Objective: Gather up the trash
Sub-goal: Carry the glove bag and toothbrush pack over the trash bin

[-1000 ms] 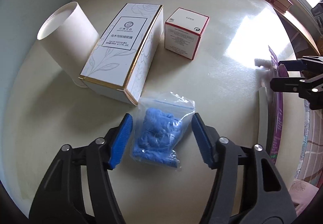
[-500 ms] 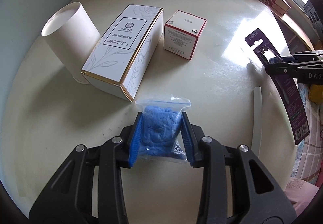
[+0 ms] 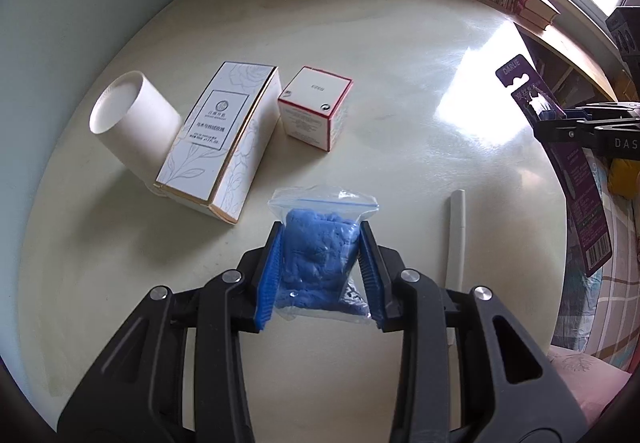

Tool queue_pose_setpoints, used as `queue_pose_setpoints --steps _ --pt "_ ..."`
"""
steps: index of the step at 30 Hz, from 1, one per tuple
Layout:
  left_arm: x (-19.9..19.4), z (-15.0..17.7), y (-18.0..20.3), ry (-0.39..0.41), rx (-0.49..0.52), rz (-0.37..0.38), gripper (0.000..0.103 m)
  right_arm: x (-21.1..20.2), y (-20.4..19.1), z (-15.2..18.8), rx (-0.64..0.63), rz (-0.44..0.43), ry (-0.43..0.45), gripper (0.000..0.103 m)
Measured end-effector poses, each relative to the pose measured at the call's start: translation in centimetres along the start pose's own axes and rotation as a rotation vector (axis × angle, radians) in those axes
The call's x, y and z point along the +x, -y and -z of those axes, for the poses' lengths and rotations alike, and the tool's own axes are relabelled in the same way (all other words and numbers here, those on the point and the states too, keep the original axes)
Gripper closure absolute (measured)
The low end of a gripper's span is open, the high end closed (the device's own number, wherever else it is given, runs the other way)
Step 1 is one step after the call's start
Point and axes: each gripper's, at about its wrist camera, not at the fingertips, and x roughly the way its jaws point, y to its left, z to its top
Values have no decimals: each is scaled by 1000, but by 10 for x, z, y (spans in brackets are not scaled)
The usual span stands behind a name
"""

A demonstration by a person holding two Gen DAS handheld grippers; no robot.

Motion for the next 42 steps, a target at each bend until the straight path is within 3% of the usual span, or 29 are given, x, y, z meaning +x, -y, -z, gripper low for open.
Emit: queue_pose_setpoints --steps 9,21,30,42 --pt "-15 -18 60 29 92 12 69 -40 54 28 67 11 58 75" --pt "-10 -51 197 43 248 79 69 -107 172 88 203 54 127 75" --pt "12 -58 323 5 376 145 69 -139 266 155 327 73 129 75" --pt "59 -52 443 -91 453 221 69 -142 363 228 453 77 75 75"
